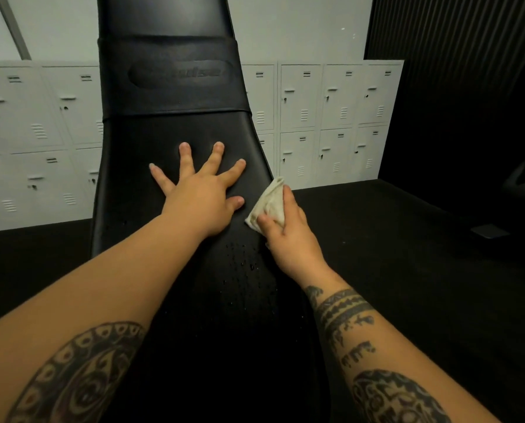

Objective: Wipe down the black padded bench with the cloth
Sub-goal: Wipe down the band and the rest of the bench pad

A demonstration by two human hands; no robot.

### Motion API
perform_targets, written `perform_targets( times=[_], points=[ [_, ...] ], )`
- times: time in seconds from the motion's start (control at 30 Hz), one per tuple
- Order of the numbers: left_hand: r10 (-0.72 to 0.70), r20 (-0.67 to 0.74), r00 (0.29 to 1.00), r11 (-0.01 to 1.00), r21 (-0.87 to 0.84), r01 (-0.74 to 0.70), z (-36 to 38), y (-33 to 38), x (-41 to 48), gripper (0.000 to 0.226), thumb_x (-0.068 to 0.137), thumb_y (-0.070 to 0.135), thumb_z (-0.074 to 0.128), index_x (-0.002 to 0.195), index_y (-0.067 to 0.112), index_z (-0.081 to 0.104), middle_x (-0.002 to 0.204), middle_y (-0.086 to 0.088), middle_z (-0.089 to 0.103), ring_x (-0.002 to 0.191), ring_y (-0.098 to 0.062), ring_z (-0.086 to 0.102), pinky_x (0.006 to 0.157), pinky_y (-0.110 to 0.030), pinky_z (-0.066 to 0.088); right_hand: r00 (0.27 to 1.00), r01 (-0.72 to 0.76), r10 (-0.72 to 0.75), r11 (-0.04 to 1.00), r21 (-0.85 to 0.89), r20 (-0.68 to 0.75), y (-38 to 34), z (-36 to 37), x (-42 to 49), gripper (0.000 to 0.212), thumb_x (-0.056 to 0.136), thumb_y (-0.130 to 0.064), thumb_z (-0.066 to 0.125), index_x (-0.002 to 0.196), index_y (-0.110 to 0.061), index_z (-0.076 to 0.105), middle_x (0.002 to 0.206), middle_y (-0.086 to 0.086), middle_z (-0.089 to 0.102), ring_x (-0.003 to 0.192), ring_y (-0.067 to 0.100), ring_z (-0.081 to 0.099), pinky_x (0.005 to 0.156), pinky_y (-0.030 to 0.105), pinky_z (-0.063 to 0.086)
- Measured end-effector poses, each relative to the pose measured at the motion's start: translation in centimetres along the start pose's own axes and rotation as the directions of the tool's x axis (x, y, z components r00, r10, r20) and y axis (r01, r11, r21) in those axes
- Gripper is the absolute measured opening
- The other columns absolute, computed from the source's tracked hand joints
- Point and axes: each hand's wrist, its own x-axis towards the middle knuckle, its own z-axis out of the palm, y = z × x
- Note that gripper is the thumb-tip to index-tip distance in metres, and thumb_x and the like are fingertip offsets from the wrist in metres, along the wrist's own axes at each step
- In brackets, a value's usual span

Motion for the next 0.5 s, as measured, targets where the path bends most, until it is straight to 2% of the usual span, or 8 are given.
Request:
perform_targets(
  times=[0.1,0.17,0.23,0.3,0.33,0.4,0.47,0.5],
  points=[
    [-0.001,-0.023,1.0,1.0,-0.019,0.001,0.4,-0.2,0.0,0.069,0.099,0.062,0.045,0.157,0.056,0.007,0.17,0.012,-0.014,0.152,-0.039,-0.026,0.108,-0.082,-0.011,1.0,-0.012,0.011,0.994,0.111,0.007,2.7,-0.1,-2.0,0.072,0.098,-0.048,0.053,0.155,-0.048,0.011,0.157,-0.012,0.03,0.137,0.013,0.04,0.102,0.028,0.033],
    [0.0,-0.03,1.0,1.0,-0.028,-0.001,0.5,-0.3,-0.1,0.069,0.099,0.061,0.046,0.157,0.056,0.008,0.17,0.011,-0.013,0.152,-0.038,-0.026,0.108,-0.081,-0.011,0.999,-0.047,0.044,0.98,0.195,0.02,4.3,0.0,-3.3,0.065,0.098,-0.044,0.054,0.153,-0.051,0.02,0.152,-0.015,0.039,0.133,0.009,0.045,0.107,0.031,0.038],
    [-0.001,-0.025,1.0,0.999,-0.041,0.0,0.3,-0.2,-0.1,0.068,0.1,0.06,0.047,0.157,0.056,0.009,0.171,0.011,-0.013,0.152,-0.038,-0.026,0.109,-0.081,-0.011,0.997,-0.073,0.074,0.975,0.209,0.005,5.2,-0.2,-4.5,0.056,0.099,-0.038,0.054,0.149,-0.049,0.033,0.139,-0.018,0.053,0.122,0.004,0.054,0.101,0.03,0.046],
    [-0.005,-0.017,1.0,0.999,-0.052,0.005,0.0,-0.2,-0.2,0.068,0.1,0.059,0.047,0.157,0.055,0.01,0.171,0.011,-0.012,0.152,-0.038,-0.026,0.109,-0.081,-0.011,0.993,-0.108,0.113,0.987,0.12,-0.035,4.9,-1.0,-5.0,0.039,0.1,-0.033,0.054,0.138,-0.041,0.052,0.113,-0.019,0.064,0.105,0.003,0.061,0.081,0.021,0.049],
    [-0.012,-0.007,1.0,0.998,-0.055,0.012,-0.1,-0.1,-0.3,0.068,0.1,0.058,0.048,0.157,0.056,0.011,0.171,0.011,-0.012,0.152,-0.037,-0.026,0.109,-0.081,-0.012,0.989,-0.135,0.137,0.99,0.033,-0.058,4.3,-1.4,-4.9,0.028,0.1,-0.033,0.053,0.127,-0.037,0.059,0.101,-0.017,0.065,0.096,0.006,0.062,0.074,0.022,0.049],
    [-0.023,0.042,0.999,0.998,-0.065,0.025,-0.6,0.1,-0.4,0.068,0.1,0.057,0.05,0.156,0.056,0.012,0.17,0.012,-0.013,0.152,-0.037,-0.026,0.109,-0.081,-0.012,0.976,-0.202,0.191,0.974,-0.107,-0.104,2.9,-2.3,-4.3,0.017,0.1,-0.037,0.052,0.112,-0.03,0.062,0.091,-0.008,0.063,0.086,0.013,0.062,0.075,0.034,0.053],
    [-0.042,0.114,0.993,0.993,-0.104,0.054,-1.4,0.3,0.1,0.066,0.101,0.053,0.051,0.155,0.057,0.015,0.17,0.014,-0.012,0.153,-0.036,-0.025,0.109,-0.082,-0.01,0.971,-0.189,0.17,0.977,-0.101,-0.169,1.0,-3.3,-3.5,0.02,0.1,-0.04,0.05,0.111,-0.028,0.061,0.094,-0.004,0.064,0.088,0.017,0.062,0.079,0.04,0.054],
    [-0.056,0.154,0.986,0.987,-0.139,0.078,-2.1,0.3,0.4,0.062,0.102,0.05,0.051,0.155,0.057,0.019,0.17,0.014,-0.01,0.153,-0.036,-0.024,0.109,-0.082,-0.009,0.97,-0.141,0.127,0.989,-0.054,-0.209,-0.2,-3.7,-3.2,0.021,0.101,-0.041,0.049,0.112,-0.027,0.061,0.095,-0.004,0.064,0.089,0.018,0.063,0.078,0.038,0.053]
  ],
)
